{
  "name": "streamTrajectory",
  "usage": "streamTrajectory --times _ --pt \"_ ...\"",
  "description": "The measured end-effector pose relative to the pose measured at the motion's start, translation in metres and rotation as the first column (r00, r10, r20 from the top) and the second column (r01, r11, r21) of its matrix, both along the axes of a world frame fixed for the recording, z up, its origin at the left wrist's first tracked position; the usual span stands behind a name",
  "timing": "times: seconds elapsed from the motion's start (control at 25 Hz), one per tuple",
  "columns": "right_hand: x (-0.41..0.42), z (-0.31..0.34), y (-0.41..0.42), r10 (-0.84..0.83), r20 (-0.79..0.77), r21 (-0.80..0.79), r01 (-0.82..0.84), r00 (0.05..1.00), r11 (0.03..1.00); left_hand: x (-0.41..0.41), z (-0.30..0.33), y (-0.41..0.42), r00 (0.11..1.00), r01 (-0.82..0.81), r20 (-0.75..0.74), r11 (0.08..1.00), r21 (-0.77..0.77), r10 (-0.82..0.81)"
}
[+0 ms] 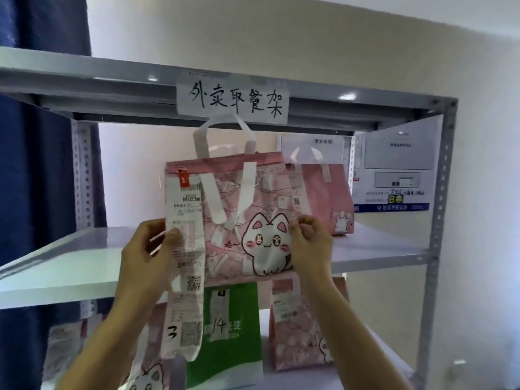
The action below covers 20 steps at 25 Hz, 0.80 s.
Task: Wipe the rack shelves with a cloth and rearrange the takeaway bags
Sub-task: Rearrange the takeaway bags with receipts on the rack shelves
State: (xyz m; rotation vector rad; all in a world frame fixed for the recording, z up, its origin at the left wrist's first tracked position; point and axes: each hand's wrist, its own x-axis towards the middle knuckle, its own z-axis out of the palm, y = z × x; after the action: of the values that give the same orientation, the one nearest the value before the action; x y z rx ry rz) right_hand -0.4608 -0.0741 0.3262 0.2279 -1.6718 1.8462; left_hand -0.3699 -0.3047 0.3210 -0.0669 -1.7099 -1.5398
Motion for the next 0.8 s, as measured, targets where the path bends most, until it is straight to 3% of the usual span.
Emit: streamTrajectory --times 0.36,0.48,0.64,0.8 --pt "-0.053 0.007 0.044 0.186 -0.068 -0.017 -0.188 0.980 0.982 -0.048 0.000 0.016 0.989 -0.108 -0.097 0.992 0.065 0.114" --pt "-0.095 0.019 0.092 0.030 -0.013 -0.077 -0.031 0.999 0.997 -0.055 0.000 0.019 0.976 -0.179 -0.113 0.982 0.060 0.184" --pt "-0.168 0.025 0.144 -0.211 0.116 0.075 0.204 0.970 0.976 -0.061 -0.002 0.029 0.949 -0.287 -0.113 0.954 0.090 0.296" --pt "-0.228 0.031 0.181 -0.281 0.243 0.206 0.234 0.928 0.950 -0.064 0.001 0.046 0.923 -0.362 -0.101 0.926 0.103 0.372"
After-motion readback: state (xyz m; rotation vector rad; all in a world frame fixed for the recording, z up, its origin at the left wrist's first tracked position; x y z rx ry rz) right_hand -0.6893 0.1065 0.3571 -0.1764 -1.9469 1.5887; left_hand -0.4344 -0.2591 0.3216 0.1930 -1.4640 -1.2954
